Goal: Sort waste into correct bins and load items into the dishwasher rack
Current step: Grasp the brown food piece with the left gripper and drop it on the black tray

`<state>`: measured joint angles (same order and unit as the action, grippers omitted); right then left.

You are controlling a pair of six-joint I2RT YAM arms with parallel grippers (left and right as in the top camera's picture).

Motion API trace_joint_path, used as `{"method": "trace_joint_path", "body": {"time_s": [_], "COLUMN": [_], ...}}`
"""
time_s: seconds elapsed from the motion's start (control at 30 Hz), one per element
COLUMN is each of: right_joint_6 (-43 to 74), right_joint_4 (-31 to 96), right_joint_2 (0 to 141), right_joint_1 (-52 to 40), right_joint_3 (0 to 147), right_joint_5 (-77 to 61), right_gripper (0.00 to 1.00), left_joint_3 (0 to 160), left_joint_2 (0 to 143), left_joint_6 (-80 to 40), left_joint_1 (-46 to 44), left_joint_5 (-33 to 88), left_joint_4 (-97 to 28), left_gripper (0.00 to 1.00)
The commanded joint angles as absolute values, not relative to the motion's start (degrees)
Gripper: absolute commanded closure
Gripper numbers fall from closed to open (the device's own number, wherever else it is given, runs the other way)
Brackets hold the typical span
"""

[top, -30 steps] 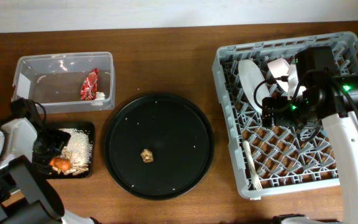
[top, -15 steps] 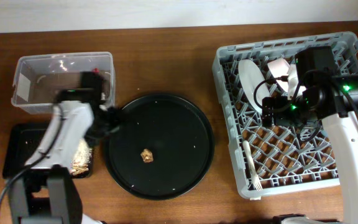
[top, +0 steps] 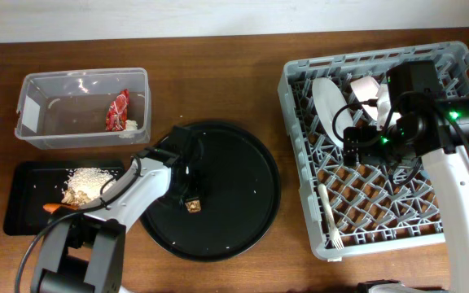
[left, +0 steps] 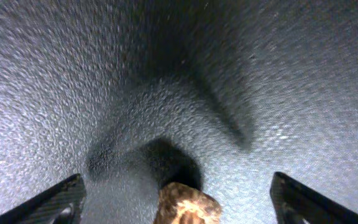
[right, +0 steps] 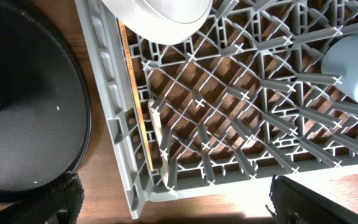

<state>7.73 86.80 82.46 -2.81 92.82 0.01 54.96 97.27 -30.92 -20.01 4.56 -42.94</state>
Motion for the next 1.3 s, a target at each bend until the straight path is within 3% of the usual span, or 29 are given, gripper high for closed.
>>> {"method": "trace_joint_path", "body": {"time_s": [0.0, 0.07, 0.27, 0.5, 0.77, 0.8, 0.83, 0.93, 1.03, 1.27], "right_joint_6": [7.7, 7.7, 7.7, 7.7, 7.7, 7.7, 7.7, 7.7, 7.7, 7.7], "right_joint_4": [86.9, 86.8, 87.0, 87.0, 87.0, 87.0, 87.0, 87.0, 87.0, 87.0], "right_joint_2": [82.7, 82.7, 82.7, 82.7, 82.7, 82.7, 82.7, 82.7, 82.7, 82.7], "right_joint_1": [-2.5, -2.5, -2.5, -2.5, -2.5, -2.5, -2.5, -2.5, -2.5, -2.5], "right_joint_3": [93.2, 93.2, 93.2, 93.2, 93.2, 93.2, 93.2, 93.2, 93.2, 93.2], "right_joint_5": [0.5, 0.5, 0.5, 0.5, 0.5, 0.5, 0.5, 0.5, 0.5, 0.5], "right_gripper": [0.01, 0.01, 0.01, 0.01, 0.01, 0.01, 0.01, 0.01, 0.01, 0.01], "left_joint_3": [51.9, 51.0, 50.8, 55.6, 56.9, 56.9, 56.9, 56.9, 56.5, 52.9], "left_joint_2": [96.9, 96.9, 96.8, 96.8, 96.3, 96.1, 96.0, 96.0, 96.0, 96.0], "left_joint_6": [-30.8, -30.8, -30.8, -30.7, -30.1, -30.0, -30.0, -29.8, -28.9, -28.8], "left_joint_1": [-20.4, -20.4, -20.4, -18.9, -17.5, -17.5, -17.5, -17.8, -19.2, -23.5], "left_joint_5": [4.8, 4.8, 4.8, 4.8, 4.8, 5.1, 6.4, 9.9, 9.6, 8.9], "left_joint_4": [-42.0, -41.8, -41.2, -46.0, -48.4, -49.2, -50.3, -53.6, -54.1, -52.1], "left_gripper": [0.11, 0.21, 0.79, 0.99, 0.99, 0.91, 0.66, 0.58, 0.38, 0.34]}}
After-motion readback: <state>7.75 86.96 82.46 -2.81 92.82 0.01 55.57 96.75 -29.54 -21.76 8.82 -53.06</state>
